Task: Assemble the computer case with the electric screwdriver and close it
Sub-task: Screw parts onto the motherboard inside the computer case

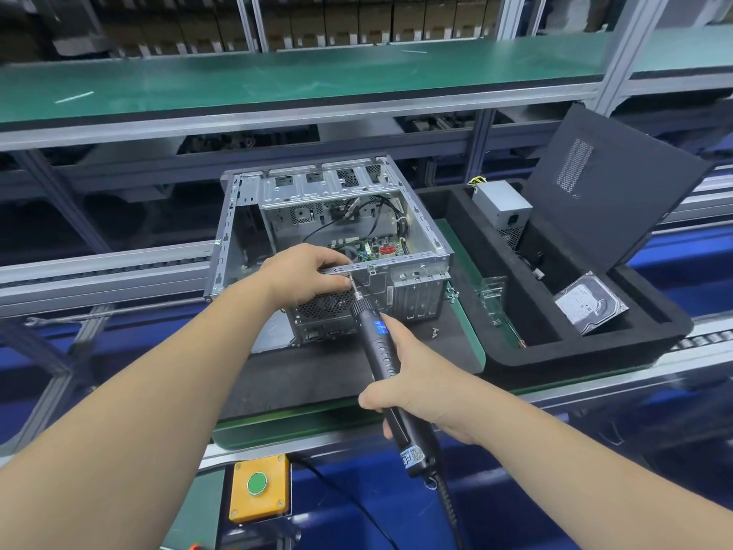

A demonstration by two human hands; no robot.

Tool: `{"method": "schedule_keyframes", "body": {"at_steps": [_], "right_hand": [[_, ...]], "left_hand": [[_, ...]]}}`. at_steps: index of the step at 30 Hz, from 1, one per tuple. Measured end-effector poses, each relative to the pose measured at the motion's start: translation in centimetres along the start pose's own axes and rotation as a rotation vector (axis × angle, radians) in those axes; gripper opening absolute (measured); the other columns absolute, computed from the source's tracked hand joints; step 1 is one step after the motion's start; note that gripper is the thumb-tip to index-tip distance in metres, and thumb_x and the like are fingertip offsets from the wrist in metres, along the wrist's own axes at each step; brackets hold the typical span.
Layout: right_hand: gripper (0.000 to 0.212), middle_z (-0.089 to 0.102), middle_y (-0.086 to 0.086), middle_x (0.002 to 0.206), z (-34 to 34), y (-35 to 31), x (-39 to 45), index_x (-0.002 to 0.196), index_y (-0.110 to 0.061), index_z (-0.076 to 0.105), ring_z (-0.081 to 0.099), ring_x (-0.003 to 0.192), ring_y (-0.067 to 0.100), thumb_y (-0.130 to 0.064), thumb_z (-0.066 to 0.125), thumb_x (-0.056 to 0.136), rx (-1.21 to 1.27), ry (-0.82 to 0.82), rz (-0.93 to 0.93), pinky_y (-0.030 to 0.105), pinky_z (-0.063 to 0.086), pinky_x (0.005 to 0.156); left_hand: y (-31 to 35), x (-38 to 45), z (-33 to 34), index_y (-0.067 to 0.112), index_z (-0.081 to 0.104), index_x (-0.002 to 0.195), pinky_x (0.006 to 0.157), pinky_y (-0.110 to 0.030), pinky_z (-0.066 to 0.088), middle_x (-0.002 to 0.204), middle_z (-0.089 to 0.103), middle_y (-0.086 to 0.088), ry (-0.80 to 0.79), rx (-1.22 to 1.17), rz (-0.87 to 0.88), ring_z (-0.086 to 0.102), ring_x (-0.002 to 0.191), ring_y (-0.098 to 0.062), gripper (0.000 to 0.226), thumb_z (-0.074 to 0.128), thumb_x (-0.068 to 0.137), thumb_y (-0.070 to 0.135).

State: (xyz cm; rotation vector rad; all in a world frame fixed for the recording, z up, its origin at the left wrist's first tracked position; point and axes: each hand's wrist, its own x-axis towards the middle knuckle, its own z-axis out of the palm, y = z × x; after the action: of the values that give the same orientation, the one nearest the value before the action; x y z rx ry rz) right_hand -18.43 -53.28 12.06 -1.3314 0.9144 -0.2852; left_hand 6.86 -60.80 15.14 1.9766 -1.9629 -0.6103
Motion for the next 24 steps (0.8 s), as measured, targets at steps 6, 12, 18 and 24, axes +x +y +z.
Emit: {"method": "schedule_keyframes", "body": {"at_steps": [6,12,18,24], "right_hand": [[0.096,0.061,0.016,0.101,-0.1,-0.1,0.0,0.132,-0.074,0.032,0.066,0.056,0.029,-0.016,0.081,0.073,0.003,-0.008,0.0,0.037,0.059,0.058],[0.093,0.062,0.014,0.094,0.1,-0.6,0.3,0.137,-0.065,0.035,0.064,0.055,0.029,-0.014,0.08,0.074,-0.02,0.017,-0.014,0.037,0.058,0.058],[0.104,0.061,0.007,0.099,0.0,-1.3,0.3,0.156,-0.051,0.023,0.065,0.057,0.025,-0.011,0.079,0.078,-0.062,0.036,0.003,0.036,0.059,0.061],[0.111,0.057,0.001,0.105,0.0,-1.5,0.3,0.161,-0.048,0.016,0.067,0.06,0.021,-0.013,0.08,0.078,-0.095,0.038,0.016,0.035,0.058,0.065]], "left_hand": [[0.2,-0.1,0.0,0.054,0.066,0.117,0.096,-0.041,0.053,0.097,0.071,0.027,0.004,0.007,-0.002,0.065,0.098,-0.008,0.031,0.069,0.086,0.057],[0.4,-0.3,0.0,0.054,0.067,0.117,0.097,-0.041,0.052,0.095,0.071,0.027,0.005,0.003,0.001,0.065,0.098,-0.008,0.029,0.069,0.088,0.055],[0.3,-0.3,0.0,0.056,0.066,0.114,0.095,-0.042,0.053,0.096,0.071,0.025,0.011,0.014,0.008,0.065,0.097,-0.009,0.027,0.068,0.087,0.057],[0.3,-0.3,-0.1,0.057,0.065,0.114,0.095,-0.041,0.052,0.099,0.071,0.026,-0.001,0.016,0.007,0.065,0.098,-0.008,0.028,0.068,0.086,0.057]]}}
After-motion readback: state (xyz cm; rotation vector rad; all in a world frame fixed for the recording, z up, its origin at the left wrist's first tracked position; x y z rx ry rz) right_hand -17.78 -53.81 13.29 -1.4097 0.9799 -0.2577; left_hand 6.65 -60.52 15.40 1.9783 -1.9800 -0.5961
